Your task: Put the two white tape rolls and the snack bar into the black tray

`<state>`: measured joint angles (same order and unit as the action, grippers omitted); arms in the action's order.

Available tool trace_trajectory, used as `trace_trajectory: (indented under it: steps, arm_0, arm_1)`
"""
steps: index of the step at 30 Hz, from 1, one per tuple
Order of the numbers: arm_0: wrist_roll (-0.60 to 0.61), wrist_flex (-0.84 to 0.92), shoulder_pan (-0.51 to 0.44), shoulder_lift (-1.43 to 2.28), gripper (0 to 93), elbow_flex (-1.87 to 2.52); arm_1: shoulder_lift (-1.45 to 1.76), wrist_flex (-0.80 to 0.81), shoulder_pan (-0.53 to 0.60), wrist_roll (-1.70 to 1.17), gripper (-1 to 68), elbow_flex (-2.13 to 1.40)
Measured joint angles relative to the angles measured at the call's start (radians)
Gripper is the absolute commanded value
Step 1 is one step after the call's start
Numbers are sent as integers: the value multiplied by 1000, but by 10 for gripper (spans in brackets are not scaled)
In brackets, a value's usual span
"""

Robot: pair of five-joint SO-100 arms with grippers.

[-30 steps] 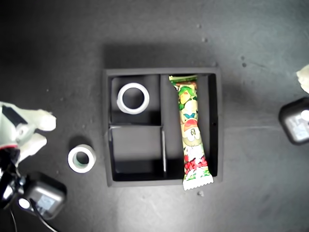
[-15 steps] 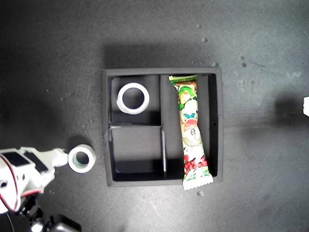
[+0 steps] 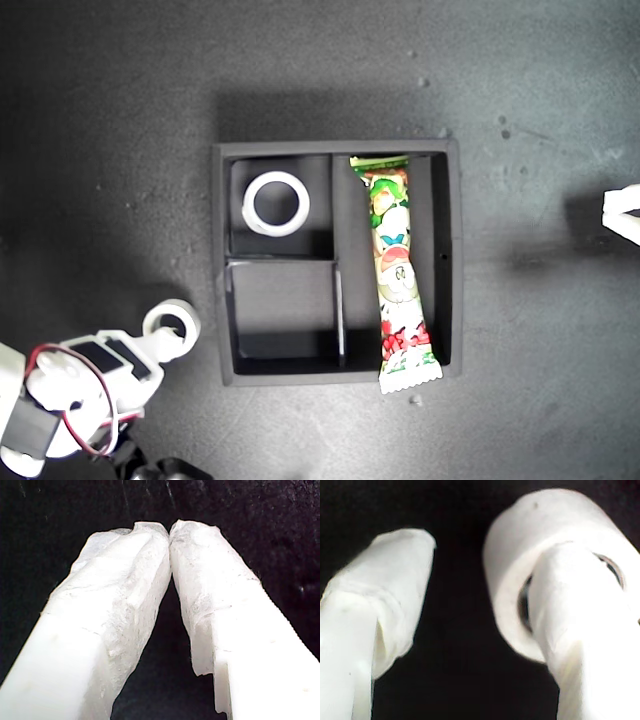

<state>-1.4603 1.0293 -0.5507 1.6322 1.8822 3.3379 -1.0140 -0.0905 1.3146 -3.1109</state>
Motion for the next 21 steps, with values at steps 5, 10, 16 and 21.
trace_trajectory:
  steps: [5, 10, 16, 21]
  arm_0:
    - [0, -14, 28, -71, 156, -37]
    - [0, 2, 32, -179, 155, -120]
    - [-25, 193, 35, -190, 155, -207]
    - [-25, 278, 49, -192, 157, -227]
  arm_1:
    - [0, -2, 0, 0, -4, 0]
    - [0, -20, 0, 0, -4, 0]
    - [0, 0, 28, 0, -4, 0]
    - [0, 14, 44, 0, -4, 0]
